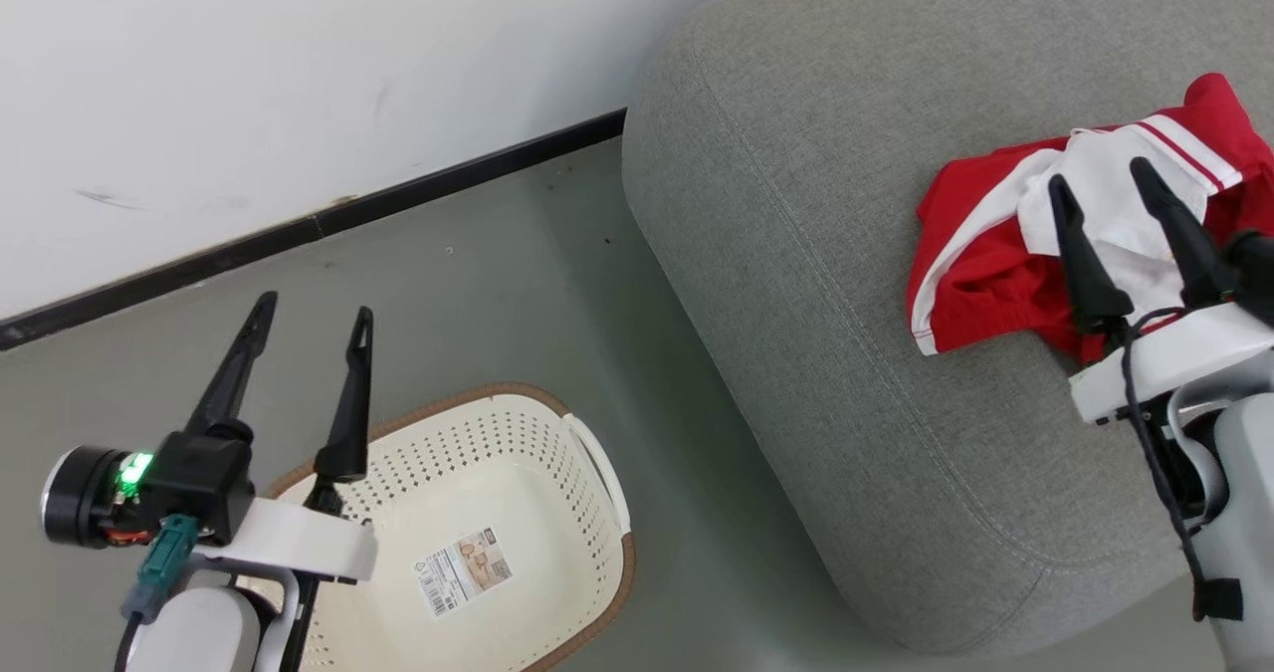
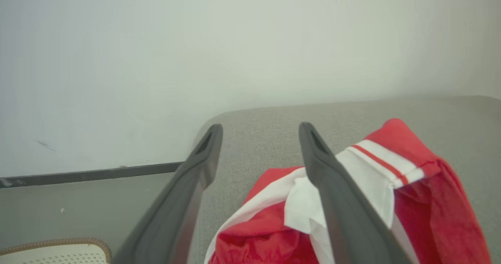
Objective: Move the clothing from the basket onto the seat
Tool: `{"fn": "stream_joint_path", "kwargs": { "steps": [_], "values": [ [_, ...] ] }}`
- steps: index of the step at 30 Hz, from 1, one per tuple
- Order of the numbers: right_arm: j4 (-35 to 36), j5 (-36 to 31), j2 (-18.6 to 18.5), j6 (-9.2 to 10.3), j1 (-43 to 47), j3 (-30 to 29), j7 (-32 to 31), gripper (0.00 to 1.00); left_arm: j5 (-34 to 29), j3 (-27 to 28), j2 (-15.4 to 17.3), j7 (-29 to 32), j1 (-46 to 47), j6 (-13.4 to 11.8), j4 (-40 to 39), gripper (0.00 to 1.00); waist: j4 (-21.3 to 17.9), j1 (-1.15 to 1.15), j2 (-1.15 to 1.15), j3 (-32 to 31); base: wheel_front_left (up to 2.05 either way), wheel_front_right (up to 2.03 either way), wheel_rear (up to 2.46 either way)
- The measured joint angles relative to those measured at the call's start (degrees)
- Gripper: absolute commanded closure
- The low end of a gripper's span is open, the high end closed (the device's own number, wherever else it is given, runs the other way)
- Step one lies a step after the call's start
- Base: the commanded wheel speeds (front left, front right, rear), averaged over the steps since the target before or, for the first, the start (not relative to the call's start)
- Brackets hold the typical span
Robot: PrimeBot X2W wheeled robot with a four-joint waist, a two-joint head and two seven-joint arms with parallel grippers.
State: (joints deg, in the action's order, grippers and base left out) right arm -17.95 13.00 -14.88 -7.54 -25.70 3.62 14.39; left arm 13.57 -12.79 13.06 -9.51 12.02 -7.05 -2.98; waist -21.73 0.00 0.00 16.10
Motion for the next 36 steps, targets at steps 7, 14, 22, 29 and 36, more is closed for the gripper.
{"fn": "stream_joint_path", "kwargs": {
  "steps": [7, 14, 22, 29, 36],
  "values": [
    [3.3, -3.4, 2.3, 0.00, 2.2, 2.5, 0.1, 0.00, 1.6, 3.9, -0.4, -1.7, -2.9, -2.8, 2.0, 0.00, 2.2, 0.00, 0.00, -2.0, 0.00, 0.00, 0.00],
    [6.2, -5.8, 5.8, 0.00, 4.1, 4.9, 0.2, 0.00, 2.6, 6.6, -0.9, -2.9, -6.0, -4.8, 3.7, 0.00, 5.0, 0.00, 0.00, -4.1, 0.00, 0.00, 0.00],
    [8.3, -9.2, 8.1, 0.00, 6.6, 4.2, 0.2, 0.00, 4.1, 9.9, -1.8, -3.8, -10.1, -6.6, 4.5, 0.00, 8.3, 0.00, 0.00, -6.8, 0.00, 0.00, 0.00],
    [10.7, -12.9, 8.8, 0.00, 10.5, 0.8, 0.2, 0.00, 4.5, 10.8, -2.2, -4.2, -13.2, -7.1, 5.3, 0.00, 11.2, 0.00, 0.00, -9.9, 0.00, 0.00, 0.00],
    [12.6, -14.6, 9.7, 0.00, 15.4, -1.0, 0.2, 0.00, 4.5, 10.6, -2.4, -4.7, -14.1, -6.9, 5.4, 0.00, 13.2, 0.00, 0.00, -12.4, 0.00, 0.00, 0.00]
  ]
}}
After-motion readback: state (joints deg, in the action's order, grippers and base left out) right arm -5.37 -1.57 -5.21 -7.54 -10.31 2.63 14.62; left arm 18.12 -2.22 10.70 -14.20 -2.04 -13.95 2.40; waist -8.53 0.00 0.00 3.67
